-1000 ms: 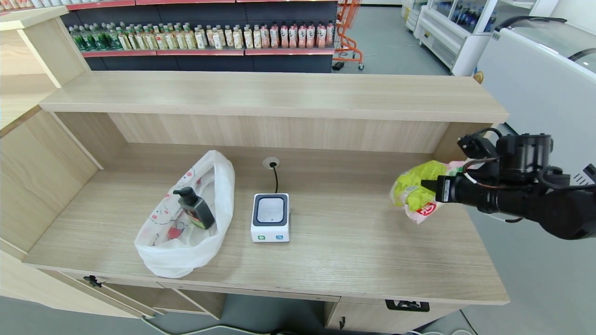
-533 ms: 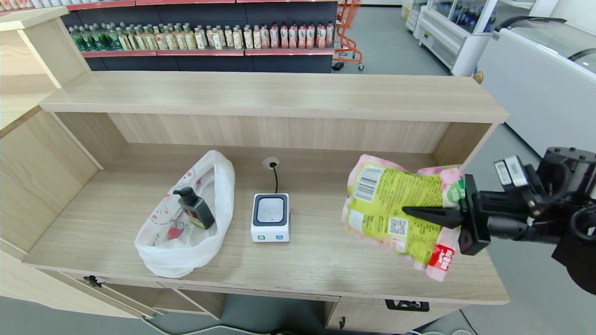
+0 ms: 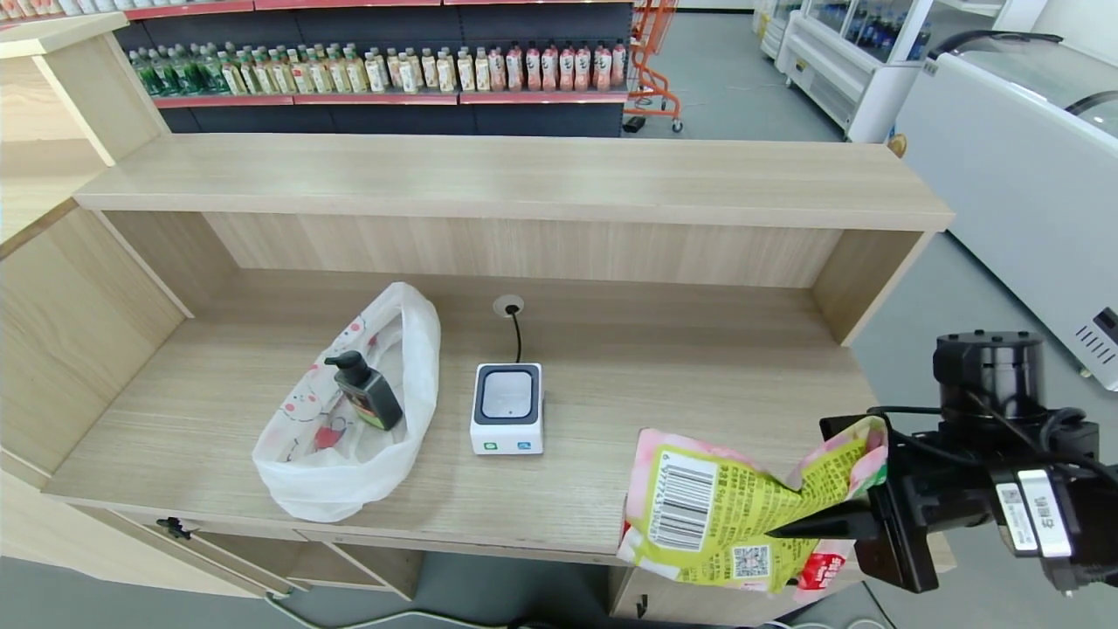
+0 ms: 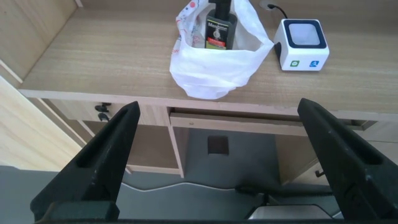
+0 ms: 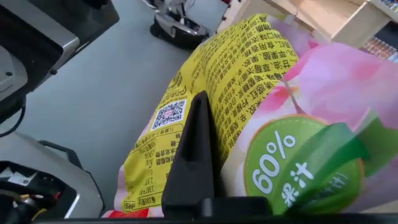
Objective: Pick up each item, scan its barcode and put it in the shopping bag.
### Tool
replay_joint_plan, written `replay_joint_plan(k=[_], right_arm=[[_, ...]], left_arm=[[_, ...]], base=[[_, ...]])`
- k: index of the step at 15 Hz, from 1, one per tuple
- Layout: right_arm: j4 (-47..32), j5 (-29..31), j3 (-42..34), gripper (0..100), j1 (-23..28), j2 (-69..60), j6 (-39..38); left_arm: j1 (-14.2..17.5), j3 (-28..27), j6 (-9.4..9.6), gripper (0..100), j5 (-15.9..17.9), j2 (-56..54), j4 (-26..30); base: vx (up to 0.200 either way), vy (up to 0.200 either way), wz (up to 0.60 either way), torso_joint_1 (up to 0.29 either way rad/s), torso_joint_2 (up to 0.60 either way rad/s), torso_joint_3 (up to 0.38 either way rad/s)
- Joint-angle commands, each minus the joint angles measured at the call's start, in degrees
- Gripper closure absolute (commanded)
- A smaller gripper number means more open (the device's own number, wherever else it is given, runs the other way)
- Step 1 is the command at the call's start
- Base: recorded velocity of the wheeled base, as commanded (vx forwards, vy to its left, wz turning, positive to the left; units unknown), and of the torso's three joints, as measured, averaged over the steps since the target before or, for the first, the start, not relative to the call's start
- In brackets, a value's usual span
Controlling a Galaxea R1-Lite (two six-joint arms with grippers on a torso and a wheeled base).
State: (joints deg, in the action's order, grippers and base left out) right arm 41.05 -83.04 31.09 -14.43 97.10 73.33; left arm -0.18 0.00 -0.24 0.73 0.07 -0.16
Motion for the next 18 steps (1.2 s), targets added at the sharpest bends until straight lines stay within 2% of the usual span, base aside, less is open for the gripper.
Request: replay_joint_plan(k=[1,5,8,10,18], right_arm=[[-0.09,0.51,0.64,100,-2.18,-0.59,1.12],[-0.79,3.68,-0.06,100,-3.41,-0.24,5.86],[-9.23,6.4,-0.5,100,-3.67,0.11,16.5],[-13.98,7.72,-0.06,100,-3.85,0.02,20.8],[-14.5,9.57,0.99,100,-7.1,2.66,21.42]], left_arm=[[0.01,0.0,-0.02,0,0.06,0.01,-0.02],[0.01,0.0,-0.02,0,-0.03,0.01,-0.02],[0.01,0.0,-0.02,0,0.06,0.01,-0.02],[0.01,0.0,-0.02,0,0.06,0.01,-0.02],[0.01,0.0,-0.02,0,-0.03,0.01,-0.02]], base=[[0.0,0.0,0.0,0.0,0.0,0.0],[0.0,0.0,0.0,0.0,0.0,0.0],[0.0,0.0,0.0,0.0,0.0,0.0],[0.0,0.0,0.0,0.0,0.0,0.0],[0.0,0.0,0.0,0.0,0.0,0.0]])
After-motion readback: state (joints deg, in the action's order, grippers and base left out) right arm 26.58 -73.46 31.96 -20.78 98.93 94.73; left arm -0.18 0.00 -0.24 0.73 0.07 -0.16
